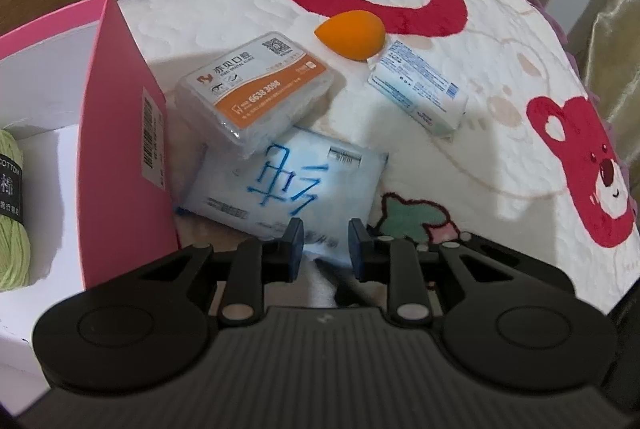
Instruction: Organize objects
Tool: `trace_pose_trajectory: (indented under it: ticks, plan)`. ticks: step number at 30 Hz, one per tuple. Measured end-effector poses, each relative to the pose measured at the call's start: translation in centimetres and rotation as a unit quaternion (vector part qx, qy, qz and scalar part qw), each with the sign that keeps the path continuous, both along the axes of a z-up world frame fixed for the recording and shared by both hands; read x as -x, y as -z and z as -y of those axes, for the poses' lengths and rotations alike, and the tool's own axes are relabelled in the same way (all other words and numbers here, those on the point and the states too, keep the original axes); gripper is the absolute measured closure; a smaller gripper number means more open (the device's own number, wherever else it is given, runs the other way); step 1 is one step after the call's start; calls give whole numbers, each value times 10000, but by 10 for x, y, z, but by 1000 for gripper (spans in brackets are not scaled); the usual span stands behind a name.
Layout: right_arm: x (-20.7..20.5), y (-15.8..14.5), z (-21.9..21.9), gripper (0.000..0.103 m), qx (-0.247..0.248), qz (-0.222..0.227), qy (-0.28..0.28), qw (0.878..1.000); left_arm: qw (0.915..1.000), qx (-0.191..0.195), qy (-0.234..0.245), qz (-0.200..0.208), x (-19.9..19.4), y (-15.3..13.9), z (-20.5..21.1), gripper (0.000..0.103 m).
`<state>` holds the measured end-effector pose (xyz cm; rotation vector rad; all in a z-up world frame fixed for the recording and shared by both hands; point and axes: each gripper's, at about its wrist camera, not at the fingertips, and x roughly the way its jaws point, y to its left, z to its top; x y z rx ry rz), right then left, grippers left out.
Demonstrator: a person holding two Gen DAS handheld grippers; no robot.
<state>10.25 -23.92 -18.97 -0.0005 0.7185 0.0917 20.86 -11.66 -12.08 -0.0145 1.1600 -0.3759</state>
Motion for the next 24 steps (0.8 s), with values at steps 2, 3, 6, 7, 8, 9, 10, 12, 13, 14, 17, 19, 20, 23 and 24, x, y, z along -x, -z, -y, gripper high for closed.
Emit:
trace_pose_trajectory:
  ticks: [2,3,6,7,8,9,10,12,13,14,17,19,20,23,24]
  plan:
    - [2,-3,3,76,17,10,56,10000,10000,20,-17,31,2,-1,0,80]
    - [3,-4,4,77,51,16,78,10000,10000,41,-22,45,2,-2,0,80]
    - [7,-10,11,81,66,43,192,9998,9999,93,-89,88,4,-4,-1,80]
    - [9,-12,15,83,50,53,233,9997,9998,102,-94,114,4,-5,-1,79]
    - [11,-14,18,87,53,61,267,9996,9998,102,-93,141,5,-6,-1,79]
    - [14,-16,21,89,66,64,293,9995,9998,93,-92,153,6,-7,-1,79]
    - [17,-17,24,95,63,76,305,9995,9998,80,-84,156,6,-8,-1,79]
    - [25,-20,33,102,-31,110,345,9993,9998,126,-47,124,7,-8,-2,79]
    - [28,-22,39,102,-59,134,409,9991,9998,166,-36,124,8,-8,-2,79]
    - [32,-22,45,102,-63,150,474,9987,9997,173,-46,141,8,-8,-2,79]
    - [39,-21,57,102,-269,92,441,9986,9994,-9,-150,300,7,-7,0,79]
    - [34,-20,64,92,-539,-14,354,9979,9991,-35,-187,367,6,-8,0,79]
    - [33,-20,62,85,-498,-42,315,9983,9990,-9,-200,404,6,-9,0,79]
    - [25,-14,46,53,-136,-134,5,9998,9987,7,-202,474,5,-12,0,78]
    - [23,-12,39,51,-20,-144,-77,9999,9987,4,-221,469,4,-12,0,78]
